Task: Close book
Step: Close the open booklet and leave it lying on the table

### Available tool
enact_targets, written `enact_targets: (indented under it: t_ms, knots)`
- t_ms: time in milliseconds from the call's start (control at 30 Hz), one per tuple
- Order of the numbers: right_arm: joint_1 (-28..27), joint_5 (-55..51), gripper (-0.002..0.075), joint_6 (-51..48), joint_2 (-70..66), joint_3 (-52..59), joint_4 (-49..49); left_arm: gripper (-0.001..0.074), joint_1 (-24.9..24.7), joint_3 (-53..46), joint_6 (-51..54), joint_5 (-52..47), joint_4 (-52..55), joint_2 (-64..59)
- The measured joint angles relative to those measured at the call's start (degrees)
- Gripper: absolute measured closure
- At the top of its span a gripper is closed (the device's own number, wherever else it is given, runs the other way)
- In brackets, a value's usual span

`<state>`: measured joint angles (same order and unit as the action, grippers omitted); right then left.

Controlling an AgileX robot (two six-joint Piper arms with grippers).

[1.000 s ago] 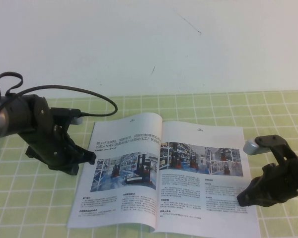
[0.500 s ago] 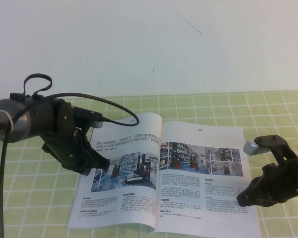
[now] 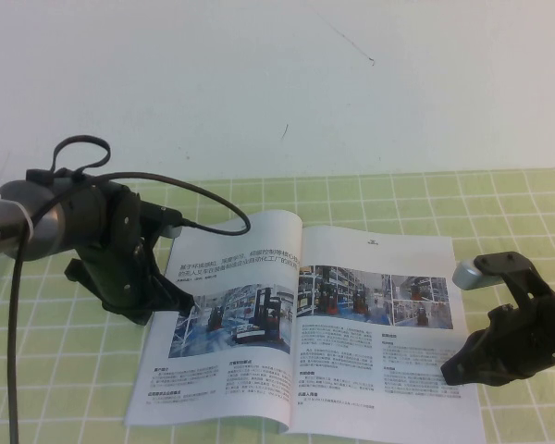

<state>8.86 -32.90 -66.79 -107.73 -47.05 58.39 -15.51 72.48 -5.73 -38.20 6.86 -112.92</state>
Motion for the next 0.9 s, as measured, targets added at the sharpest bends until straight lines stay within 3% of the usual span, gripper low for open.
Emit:
enact_targets:
  t_ms: [267, 733, 900]
  knots:
    - [0.0, 0.0, 0.0729, 0.0, 0.0, 0.0, -0.1, 0.0738, -1.6, 0.5, 0.8, 0.1, -3.1, -0.4]
    - [0.0, 0.0, 0.0729, 0.0, 0.0, 0.0, -0.1, 0.0738, -17.0, 2.6, 10.1, 7.3, -22.1, -1.5]
    - [0.0, 0.0, 0.0729, 0.0, 0.0, -0.2, -0.5, 0.0738, -19.1, 7.7, 16.7, 5.3, -26.2, -1.0]
